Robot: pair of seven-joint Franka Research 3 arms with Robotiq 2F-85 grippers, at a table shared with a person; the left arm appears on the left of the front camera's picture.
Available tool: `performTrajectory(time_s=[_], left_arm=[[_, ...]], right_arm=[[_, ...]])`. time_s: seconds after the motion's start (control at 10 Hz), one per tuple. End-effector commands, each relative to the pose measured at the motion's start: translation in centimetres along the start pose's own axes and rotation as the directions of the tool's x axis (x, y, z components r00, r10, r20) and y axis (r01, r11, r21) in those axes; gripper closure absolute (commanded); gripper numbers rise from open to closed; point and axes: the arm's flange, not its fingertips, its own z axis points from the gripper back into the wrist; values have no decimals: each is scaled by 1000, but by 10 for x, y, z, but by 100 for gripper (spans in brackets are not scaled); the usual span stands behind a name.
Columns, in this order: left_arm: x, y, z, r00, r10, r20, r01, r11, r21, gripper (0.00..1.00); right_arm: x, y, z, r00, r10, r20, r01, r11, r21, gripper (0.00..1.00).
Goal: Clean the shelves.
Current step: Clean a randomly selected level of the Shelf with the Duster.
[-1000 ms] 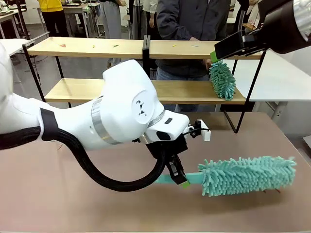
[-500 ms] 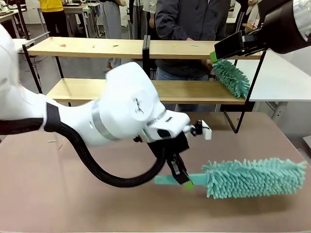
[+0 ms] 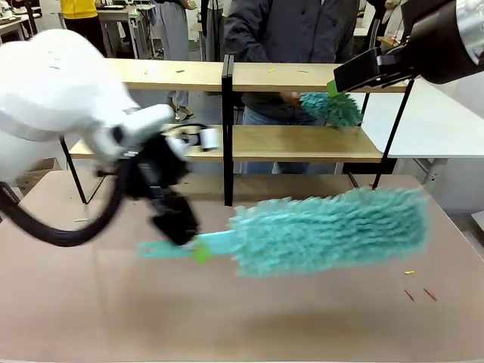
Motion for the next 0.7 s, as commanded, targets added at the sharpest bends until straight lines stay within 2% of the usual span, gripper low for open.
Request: performTrajectory(time_s=[0.0, 0.2, 0.3, 0.4, 0.6], left_arm=[[-51, -17, 34, 986, -92, -136, 96, 995, 17, 87], [-95, -54, 72, 978, -195, -71, 200, 976, 89, 87], [-111, -63, 94, 985, -94, 148, 66, 981, 185, 87], [-79, -34, 59, 987, -102, -122, 107, 994, 38, 87], [-79, -34, 59, 987, -102, -122, 107, 994, 38, 87]], right_arm=[[0, -1, 0, 1000, 2, 1, -2, 1000, -5, 0], [0, -1, 0, 1000, 2, 1, -2, 1000, -5, 0], [0, -1, 0, 1000, 2, 1, -2, 1000, -5, 0], [0, -1, 0, 1000, 2, 1, -2, 1000, -5, 0], [0, -1, 0, 1000, 2, 1, -2, 1000, -5, 0]])
